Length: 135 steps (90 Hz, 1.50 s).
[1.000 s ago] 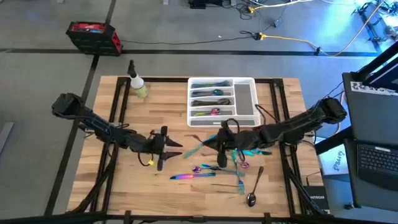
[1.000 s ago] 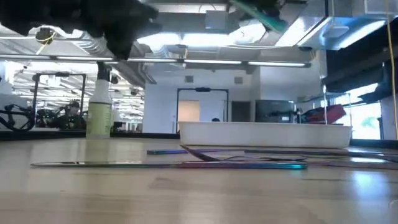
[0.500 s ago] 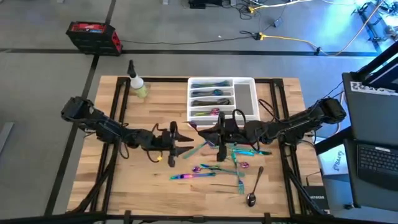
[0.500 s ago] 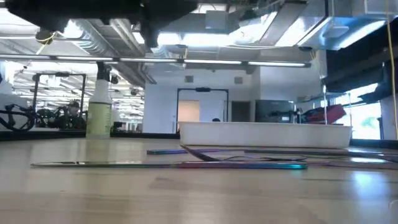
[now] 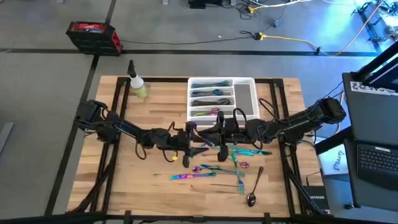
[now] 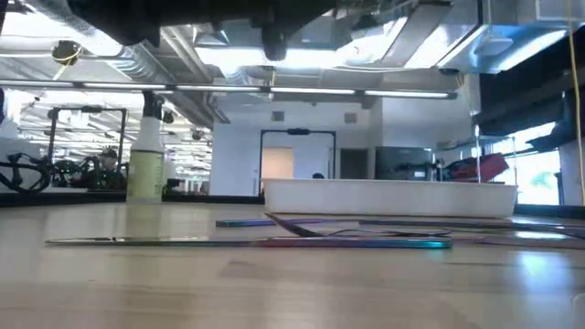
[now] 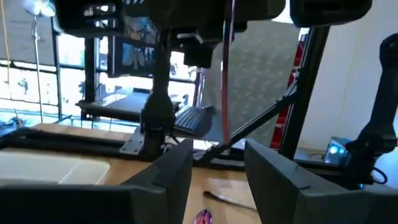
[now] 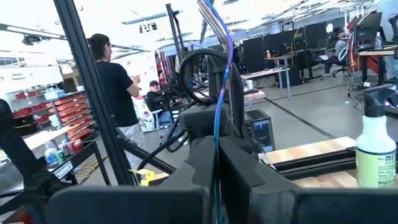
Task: Sort silverware
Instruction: Put the blue fork on the white silverware tray
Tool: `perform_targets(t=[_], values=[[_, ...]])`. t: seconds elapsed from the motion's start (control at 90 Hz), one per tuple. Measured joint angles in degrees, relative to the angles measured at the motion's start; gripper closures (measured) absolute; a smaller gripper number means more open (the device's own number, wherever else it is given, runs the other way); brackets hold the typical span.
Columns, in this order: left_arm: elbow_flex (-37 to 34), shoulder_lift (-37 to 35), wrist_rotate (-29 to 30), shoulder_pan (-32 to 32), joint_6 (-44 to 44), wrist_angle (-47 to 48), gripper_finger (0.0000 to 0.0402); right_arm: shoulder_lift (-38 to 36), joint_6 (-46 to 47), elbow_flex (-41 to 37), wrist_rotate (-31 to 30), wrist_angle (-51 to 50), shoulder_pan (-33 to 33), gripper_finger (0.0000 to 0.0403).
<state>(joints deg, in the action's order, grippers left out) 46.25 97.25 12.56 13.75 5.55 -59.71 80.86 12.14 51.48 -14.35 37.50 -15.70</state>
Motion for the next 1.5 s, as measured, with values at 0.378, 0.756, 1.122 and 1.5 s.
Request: perform_targets(t=[0.378,0.756,1.122,1.5], values=[[2.4,0.1,-1.7,-0.5,0.0,-3.6,0.0270,0.0,-0.6,0.0,1.7,-0.5,0.0,0.0403],[2.4,0.1,-1.9,-0.8,0.5,-4.8,0.0371,0.0,-1.8,0.0,2.0,-0.5,0.0,0.0403],[2.4,0.1,-5.5,-1.1,1.8,-7.0,0.0401,0.0,-2.3,0.1,2.1,-0.4,0.0,0.0403],[2.3,-0.7,-2.9,-1.2,1.5,-6.8,0.0401,-2.6,-3.6,0.1,1.9,-4.2,-0.2,0.0403]])
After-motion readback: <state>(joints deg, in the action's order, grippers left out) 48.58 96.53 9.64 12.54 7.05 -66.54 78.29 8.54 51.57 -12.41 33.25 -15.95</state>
